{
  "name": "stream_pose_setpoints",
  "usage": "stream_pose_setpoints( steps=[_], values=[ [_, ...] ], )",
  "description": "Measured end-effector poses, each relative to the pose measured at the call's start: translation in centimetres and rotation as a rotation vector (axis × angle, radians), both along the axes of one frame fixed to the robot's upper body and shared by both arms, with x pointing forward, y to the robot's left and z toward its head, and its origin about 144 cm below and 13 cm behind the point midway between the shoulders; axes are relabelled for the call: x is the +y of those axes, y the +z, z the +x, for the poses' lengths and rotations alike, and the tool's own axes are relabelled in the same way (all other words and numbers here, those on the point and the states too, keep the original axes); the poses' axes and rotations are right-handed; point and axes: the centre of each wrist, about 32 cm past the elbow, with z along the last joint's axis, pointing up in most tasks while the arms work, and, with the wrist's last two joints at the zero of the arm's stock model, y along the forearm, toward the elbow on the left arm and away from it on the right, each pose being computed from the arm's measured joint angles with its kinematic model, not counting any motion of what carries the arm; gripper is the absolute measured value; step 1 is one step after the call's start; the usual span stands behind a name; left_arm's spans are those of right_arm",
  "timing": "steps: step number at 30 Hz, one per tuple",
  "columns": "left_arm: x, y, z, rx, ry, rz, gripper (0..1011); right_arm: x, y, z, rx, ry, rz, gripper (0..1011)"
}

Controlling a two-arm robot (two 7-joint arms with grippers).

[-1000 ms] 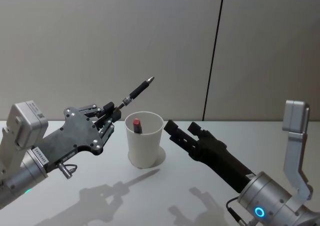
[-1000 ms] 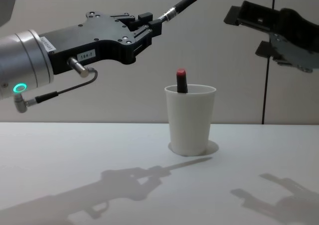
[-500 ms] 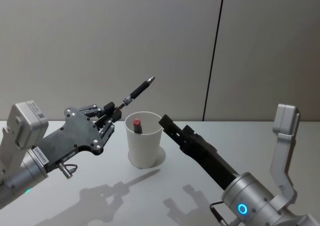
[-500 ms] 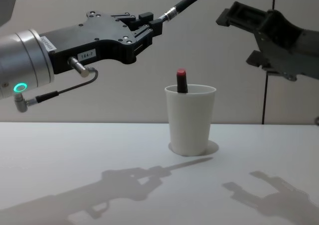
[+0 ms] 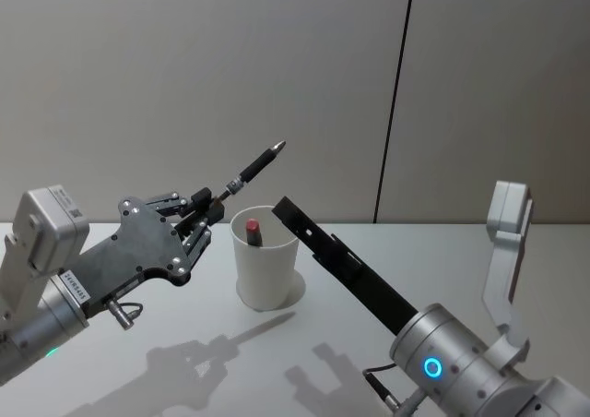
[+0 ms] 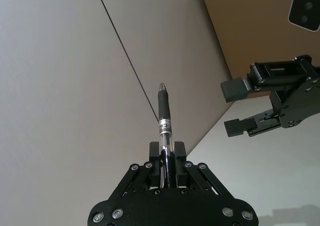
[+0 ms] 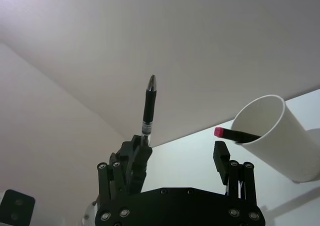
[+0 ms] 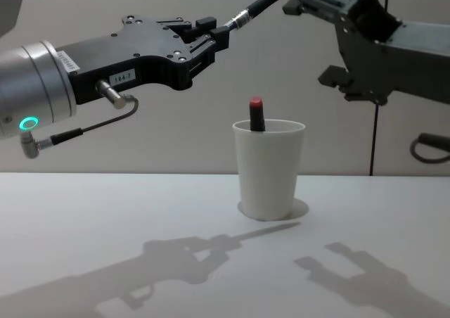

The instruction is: Place the pen into the pen holder.

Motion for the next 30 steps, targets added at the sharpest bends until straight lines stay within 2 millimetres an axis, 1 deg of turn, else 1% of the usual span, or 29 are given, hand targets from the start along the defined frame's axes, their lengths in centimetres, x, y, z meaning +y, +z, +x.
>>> stream_pose_setpoints(
  steps=[12, 30],
  values=[
    [0.0, 0.0, 0.0, 0.000, 0.000, 0.000, 177, -0.5, 1.4, 1.0, 0.014, 0.092, 0.020, 1001],
    [-0.2, -0.1, 0.0, 0.002, -0.021, 0.000, 178, 0.1, 1.9, 1.8, 0.019, 0.109, 0.049, 1001]
  ],
)
